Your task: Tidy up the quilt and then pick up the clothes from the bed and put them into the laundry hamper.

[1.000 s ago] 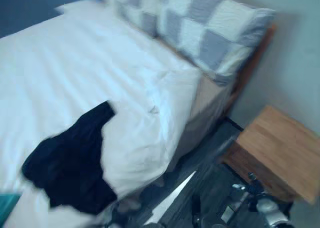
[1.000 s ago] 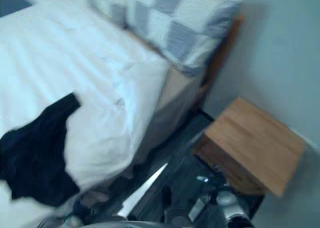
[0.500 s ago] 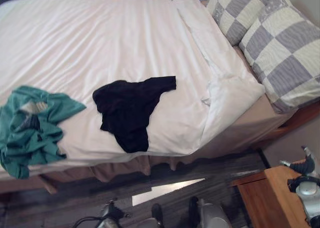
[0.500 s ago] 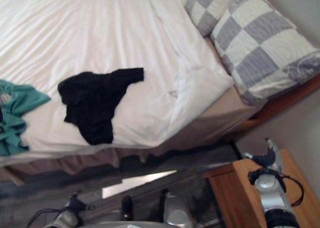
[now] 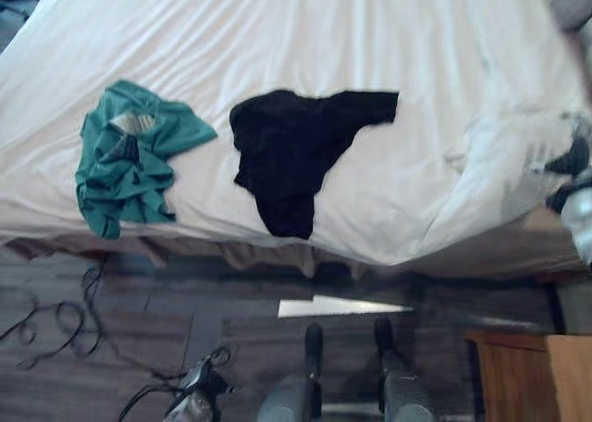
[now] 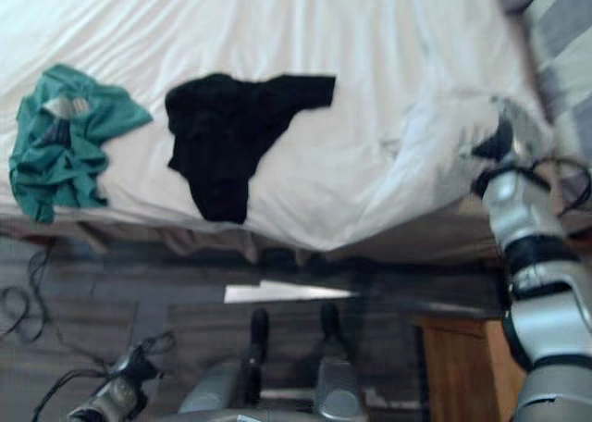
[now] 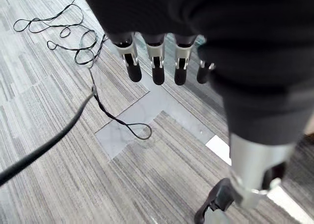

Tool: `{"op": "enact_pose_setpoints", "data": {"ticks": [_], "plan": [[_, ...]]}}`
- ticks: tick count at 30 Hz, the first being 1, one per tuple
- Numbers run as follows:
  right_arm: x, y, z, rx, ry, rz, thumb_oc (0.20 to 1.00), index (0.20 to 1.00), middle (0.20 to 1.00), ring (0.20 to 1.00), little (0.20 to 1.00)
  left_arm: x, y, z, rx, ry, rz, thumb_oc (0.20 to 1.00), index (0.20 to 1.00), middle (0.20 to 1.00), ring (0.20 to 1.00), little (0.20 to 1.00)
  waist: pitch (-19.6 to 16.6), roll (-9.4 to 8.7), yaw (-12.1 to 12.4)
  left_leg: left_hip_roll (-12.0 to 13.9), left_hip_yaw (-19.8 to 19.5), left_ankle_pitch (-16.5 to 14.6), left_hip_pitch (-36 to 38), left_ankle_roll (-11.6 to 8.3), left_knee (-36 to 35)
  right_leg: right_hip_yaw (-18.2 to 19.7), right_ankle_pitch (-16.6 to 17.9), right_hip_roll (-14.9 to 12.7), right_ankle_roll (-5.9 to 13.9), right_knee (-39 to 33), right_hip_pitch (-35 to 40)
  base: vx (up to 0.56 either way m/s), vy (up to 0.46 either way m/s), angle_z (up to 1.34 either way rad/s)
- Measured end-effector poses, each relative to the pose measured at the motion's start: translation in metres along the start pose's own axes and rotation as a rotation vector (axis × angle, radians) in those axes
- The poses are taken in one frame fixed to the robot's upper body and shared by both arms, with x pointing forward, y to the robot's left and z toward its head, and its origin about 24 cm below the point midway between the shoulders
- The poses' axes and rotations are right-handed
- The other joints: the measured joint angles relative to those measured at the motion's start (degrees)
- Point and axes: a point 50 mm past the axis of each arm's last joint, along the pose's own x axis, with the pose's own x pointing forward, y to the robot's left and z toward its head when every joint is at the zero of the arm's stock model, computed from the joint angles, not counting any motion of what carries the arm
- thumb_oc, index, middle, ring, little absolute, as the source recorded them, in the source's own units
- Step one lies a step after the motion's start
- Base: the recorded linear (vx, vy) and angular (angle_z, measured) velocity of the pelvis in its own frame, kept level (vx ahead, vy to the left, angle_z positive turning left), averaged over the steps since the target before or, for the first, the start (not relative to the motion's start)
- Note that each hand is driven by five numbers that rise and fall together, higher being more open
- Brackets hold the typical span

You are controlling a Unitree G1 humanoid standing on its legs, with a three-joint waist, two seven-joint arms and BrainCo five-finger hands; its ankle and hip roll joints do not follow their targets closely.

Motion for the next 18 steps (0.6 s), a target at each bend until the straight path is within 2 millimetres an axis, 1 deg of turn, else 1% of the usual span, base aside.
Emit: {"op": "enact_pose_setpoints", "data": {"ticks": [1,2,4,5,6,7,8,11,13,14,15,16,17,18], "plan": [[0.006,-0.01,0.006,0.01,-0.004,-0.029,1.0,1.0,1.0,1.0,1.0,0.001,0.001,0.006,-0.004,-0.016,0.005,1.0,1.0,1.0,1.0,1.0,0.47,0.71,0.15,0.23,-0.31,0.37,-0.56,-0.19,0.0,-0.35,0.55,0.25,-0.73,0.01,-0.54,-0.09,-0.073,0.16],[0.012,-0.018,0.012,0.003,-0.005,-0.045,1.0,1.0,1.0,1.0,1.0,0.003,0.002,0.012,-0.007,-0.033,0.014,1.0,1.0,1.0,1.0,1.0,1.27,1.72,0.37,0.91,-0.64,0.76,-1.36,-0.64,0.01,-1.07,0.65,0.91,-0.87,0.02,-0.98,-0.08,-0.054,0.12],[0.017,-0.022,0.012,-0.005,0.021,-0.039,1.0,1.0,1.0,1.0,1.0,0.004,0.005,0.017,-0.005,-0.05,0.03,1.0,1.0,1.0,1.0,1.0,1.95,2.0,1.31,1.66,-0.6,0.8,-2.21,-0.92,-0.01,-1.04,0.49,1.78,-1.26,0.01,-2.01,-0.08,-0.042,0.01],[0.02,-0.027,0.007,-0.013,0.063,-0.033,0.561,0.561,0.561,0.561,0.561,0.005,0.008,0.024,0.005,-0.073,0.041,1.0,1.0,1.0,1.0,1.0,3.83,2.31,1.43,1.93,-0.7,0.98,-2.44,-1.16,0.0,-1.2,0.52,2.08,-1.36,0.02,-2.21,-0.07,-0.021,0.0],[0.021,-0.031,0.005,-0.014,0.088,-0.034,0.2,0.2,0.2,0.2,0.2,0.006,0.009,0.027,0.014,-0.088,0.042,1.0,1.0,1.0,1.0,1.0,4.28,2.69,1.44,2.03,-0.72,0.98,-3.12,-1.19,0.0,-1.25,0.5,2.19,-1.39,0.03,-2.83,-0.08,-0.019,0.02],[0.023,-0.035,0.002,-0.01,0.112,-0.035,0.2,0.2,0.2,0.2,0.2,0.007,0.011,0.031,0.016,-0.1,0.047,1.0,1.0,1.0,1.0,1.0,5.19,2.98,1.36,2.02,-0.64,0.95,-3.72,-1.23,-0.01,-1.22,0.5,2.21,-1.4,0.03,-3.47,-0.05,-0.022,-0.04],[0.022,-0.033,-0.002,-0.008,0.13,-0.026,0.2,0.2,0.2,0.2,0.2,0.007,0.011,0.031,0.015,-0.099,0.051,1.0,1.0,1.0,1.0,1.0,5.34,3.0,1.33,2.0,-0.61,0.98,-4.1,-1.26,0.0,-1.18,0.51,2.21,-1.4,0.04,-3.92,-0.04,-0.016,-0.06],[0.013,-0.022,-0.02,0.09,0.2,-0.021,0.2,0.2,0.2,0.2,0.2,0.007,0.012,0.032,-0.008,-0.092,0.061,1.0,1.0,1.0,1.0,1.0,5.52,2.94,0.91,1.72,-0.63,0.98,-3.47,-1.28,0.0,-1.15,0.66,1.91,-1.62,0.04,-3.15,0.0,-0.007,0.01],[0.009,-0.017,-0.027,0.117,0.221,-0.015,0.2,0.2,0.2,0.2,0.2,0.008,0.015,0.033,-0.019,-0.088,0.07,1.0,1.0,1.0,1.0,1.0,5.84,2.38,0.72,1.72,-0.57,0.92,-2.33,-1.36,-0.01,-1.24,0.6,1.89,-1.66,0.03,-2.14,0.0,-0.003,0.02],[-0.001,-0.004,-0.036,0.162,0.23,-0.015,0.2,0.2,0.2,0.2,0.2,0.009,0.017,0.034,-0.022,-0.082,0.078,1.0,1.0,1.0,1.0,1.0,5.93,1.81,0.49,1.93,-0.51,0.52,-1.33,-1.89,-0.01,-1.38,0.32,1.94,-1.98,0.03,-1.06,0.06,-0.017,0.09],[-0.012,0.006,-0.044,0.203,0.218,-0.025,0.2,0.2,0.2,0.2,0.2,0.009,0.018,0.033,-0.02,-0.077,0.081,1.0,1.0,1.0,1.0,1.0,6.03,1.3,0.43,2.1,-0.75,0.43,-0.29,-2.02,-0.01,-1.74,0.04,2.1,-2.4,0.04,0.18,0.1,-0.014,0.16],[-0.026,0.022,-0.052,0.23,0.215,-0.003,0.2,0.2,0.2,0.2,0.2,0.008,0.018,0.031,-0.029,-0.066,0.083,1.0,1.0,1.0,1.0,1.0,5.76,0.5,0.61,2.2,-0.82,0.33,0.91,-2.11,-0.05,-2.37,-0.2,2.15,-2.73,0.01,1.48,0.11,0.004,0.12],[-0.055,0.048,-0.074,0.256,0.27,0.048,0.485,0.485,0.485,0.485,0.485,0.007,0.016,0.025,-0.041,-0.048,0.08,1.0,1.0,1.0,1.0,1.0,5.75,-0.75,0.26,2.64,-0.65,-0.63,3.05,-2.48,-0.08,-2.17,-1.13,2.55,-3.16,0.0,3.5,0.13,0.009,0.04],[-0.07,0.058,-0.085,0.264,0.299,0.064,1.0,1.0,1.0,1.0,1.0,0.006,0.015,0.021,-0.044,-0.037,0.08,1.0,1.0,1.0,1.0,1.0,5.43,-1.51,-0.15,2.77,-0.56,-0.97,3.72,-2.55,-0.08,-2.16,-1.69,2.58,-3.08,-0.01,4.18,0.17,0.043,-0.07]]}}
